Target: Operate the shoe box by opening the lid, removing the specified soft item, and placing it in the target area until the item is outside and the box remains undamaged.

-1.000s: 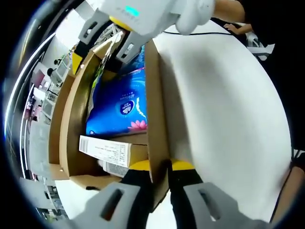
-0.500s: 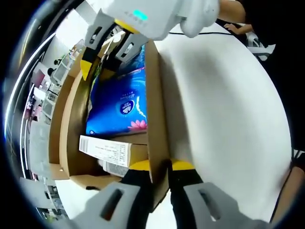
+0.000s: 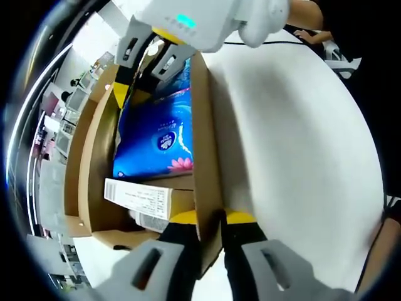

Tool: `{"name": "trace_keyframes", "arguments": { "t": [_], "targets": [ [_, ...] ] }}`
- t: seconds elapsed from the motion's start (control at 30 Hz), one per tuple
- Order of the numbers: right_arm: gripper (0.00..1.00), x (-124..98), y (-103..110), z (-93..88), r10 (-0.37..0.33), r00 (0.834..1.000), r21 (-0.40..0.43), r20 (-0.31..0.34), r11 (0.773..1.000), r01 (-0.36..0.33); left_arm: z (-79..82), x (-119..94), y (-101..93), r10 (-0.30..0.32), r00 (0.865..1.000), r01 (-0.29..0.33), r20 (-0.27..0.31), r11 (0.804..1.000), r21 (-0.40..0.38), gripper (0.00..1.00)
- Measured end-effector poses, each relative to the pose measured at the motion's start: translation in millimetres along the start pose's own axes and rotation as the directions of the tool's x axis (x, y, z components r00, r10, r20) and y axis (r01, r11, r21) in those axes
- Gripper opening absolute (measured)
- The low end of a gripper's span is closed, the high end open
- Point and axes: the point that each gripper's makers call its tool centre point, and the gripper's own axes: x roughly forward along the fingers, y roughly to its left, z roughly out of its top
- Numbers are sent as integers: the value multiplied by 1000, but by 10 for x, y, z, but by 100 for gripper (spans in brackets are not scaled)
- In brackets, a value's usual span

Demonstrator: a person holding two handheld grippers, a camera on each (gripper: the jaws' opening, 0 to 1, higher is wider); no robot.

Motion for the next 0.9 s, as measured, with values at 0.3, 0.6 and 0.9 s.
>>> {"name": "trace_keyframes", "arguments": {
  "t": [0.3, 0.6, 0.9],
  "targets": [
    [1, 3, 1, -8, 3, 1000, 26, 3, 1000, -3, 1, 5, 4, 1, 1000, -1, -4, 1000, 5, 11],
    [2, 8, 31, 7, 28, 999, 35, 19, 999, -28, -2, 6, 15, 2, 1000, -2, -8, 1000, 5, 11],
    [2, 15, 28, 28, 32, 999, 15, 27, 999, -32, -10, 4, 22, 3, 1000, -3, -5, 1000, 8, 11]
  ]
}}
